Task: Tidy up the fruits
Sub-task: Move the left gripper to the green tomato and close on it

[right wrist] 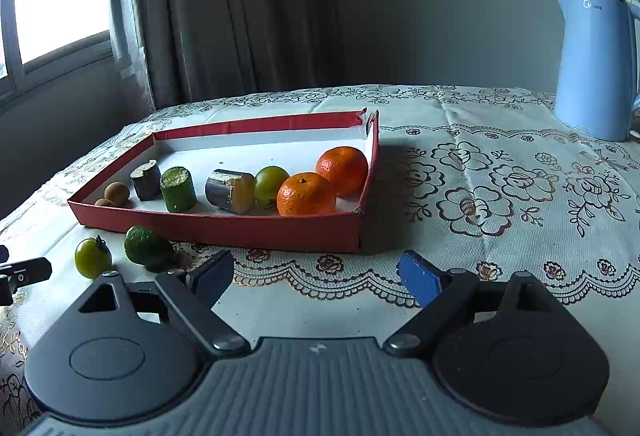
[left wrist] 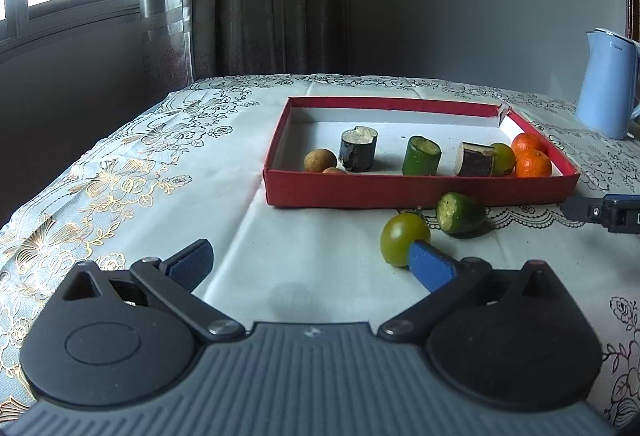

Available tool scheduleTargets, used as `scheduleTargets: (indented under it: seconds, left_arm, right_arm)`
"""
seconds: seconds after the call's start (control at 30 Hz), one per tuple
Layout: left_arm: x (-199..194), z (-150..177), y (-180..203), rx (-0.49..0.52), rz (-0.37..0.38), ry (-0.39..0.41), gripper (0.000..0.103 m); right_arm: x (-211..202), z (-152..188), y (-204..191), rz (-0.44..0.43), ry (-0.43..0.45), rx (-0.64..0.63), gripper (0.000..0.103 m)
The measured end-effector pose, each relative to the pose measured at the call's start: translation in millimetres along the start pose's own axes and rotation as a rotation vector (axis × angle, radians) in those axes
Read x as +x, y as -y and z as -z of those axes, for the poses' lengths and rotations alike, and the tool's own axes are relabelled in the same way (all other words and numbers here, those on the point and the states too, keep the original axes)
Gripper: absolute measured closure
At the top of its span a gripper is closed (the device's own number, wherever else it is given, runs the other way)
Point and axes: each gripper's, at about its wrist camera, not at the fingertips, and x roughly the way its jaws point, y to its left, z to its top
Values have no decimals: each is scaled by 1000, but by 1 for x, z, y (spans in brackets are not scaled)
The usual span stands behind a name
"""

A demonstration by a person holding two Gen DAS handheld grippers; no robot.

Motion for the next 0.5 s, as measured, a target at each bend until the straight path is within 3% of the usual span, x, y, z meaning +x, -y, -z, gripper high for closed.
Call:
scheduleTargets:
  seconds: [0.2,0.37,0.5]
  left_arm:
    - [16,-10,41,128,6,-16,9]
    - [34,-13,42,118,-4,-60,18]
    - [41,-11,38,95,26,-92,37]
  right_arm:
    - [1,0,6,-28,-6,42,13]
    - [3,0,13,-56,-18,87,13]
    - [4,0,15,-65,-18,100,13]
